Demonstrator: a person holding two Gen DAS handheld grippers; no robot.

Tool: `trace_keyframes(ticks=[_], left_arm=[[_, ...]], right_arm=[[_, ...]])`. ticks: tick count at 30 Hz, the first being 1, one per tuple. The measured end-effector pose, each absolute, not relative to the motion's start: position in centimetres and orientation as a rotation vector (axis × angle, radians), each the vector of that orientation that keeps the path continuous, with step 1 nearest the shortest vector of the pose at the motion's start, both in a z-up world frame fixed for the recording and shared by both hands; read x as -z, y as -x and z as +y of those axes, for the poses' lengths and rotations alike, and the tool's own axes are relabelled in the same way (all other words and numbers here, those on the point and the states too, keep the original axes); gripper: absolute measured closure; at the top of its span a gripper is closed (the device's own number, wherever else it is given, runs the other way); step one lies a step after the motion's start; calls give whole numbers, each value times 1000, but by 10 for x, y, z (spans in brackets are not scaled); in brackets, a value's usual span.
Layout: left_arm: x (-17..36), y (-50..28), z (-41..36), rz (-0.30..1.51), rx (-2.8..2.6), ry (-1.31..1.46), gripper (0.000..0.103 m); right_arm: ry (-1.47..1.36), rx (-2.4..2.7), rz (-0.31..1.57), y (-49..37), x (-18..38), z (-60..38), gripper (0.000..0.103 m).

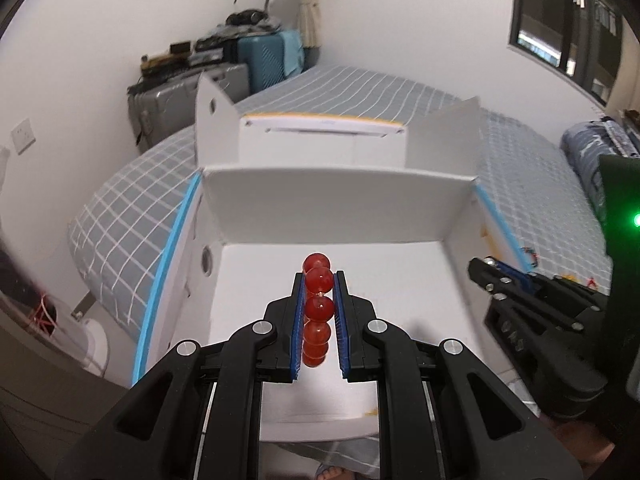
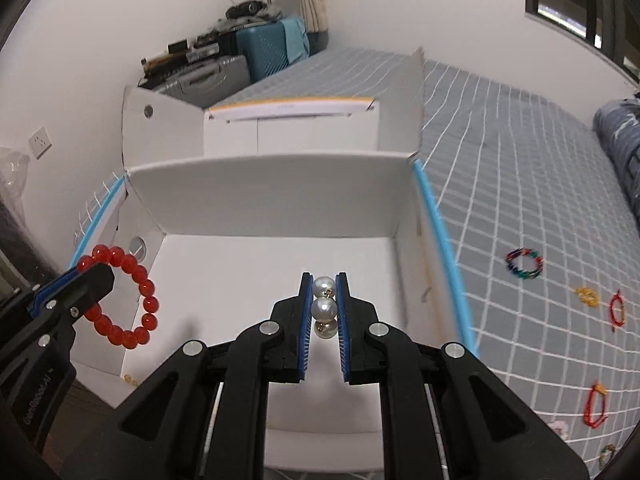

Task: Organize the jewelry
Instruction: 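Carry the red bracelet and pearl earring with both tools over the white box, then open both tools to drop the red bracelet and pearl earring into the box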

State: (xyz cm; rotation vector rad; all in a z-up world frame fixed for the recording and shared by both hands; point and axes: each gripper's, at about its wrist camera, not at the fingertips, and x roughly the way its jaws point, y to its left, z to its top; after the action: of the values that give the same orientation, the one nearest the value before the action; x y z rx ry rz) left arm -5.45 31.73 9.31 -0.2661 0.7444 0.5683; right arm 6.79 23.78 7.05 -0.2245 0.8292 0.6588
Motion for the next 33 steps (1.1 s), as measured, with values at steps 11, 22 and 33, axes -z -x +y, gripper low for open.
trace_keyframes(ticks=[11,22,33], left_arm=[[-61,51,346,828,-587,327,90],[-50,47,347,870,-582,315,90],[-65,56,348,828,-630,301,69]], right_arm=[[268,-621,928,-70,-35,266,92],[280,-617,924,-70,-33,271,92],[260,-608,837,-59,-53,261,40]])
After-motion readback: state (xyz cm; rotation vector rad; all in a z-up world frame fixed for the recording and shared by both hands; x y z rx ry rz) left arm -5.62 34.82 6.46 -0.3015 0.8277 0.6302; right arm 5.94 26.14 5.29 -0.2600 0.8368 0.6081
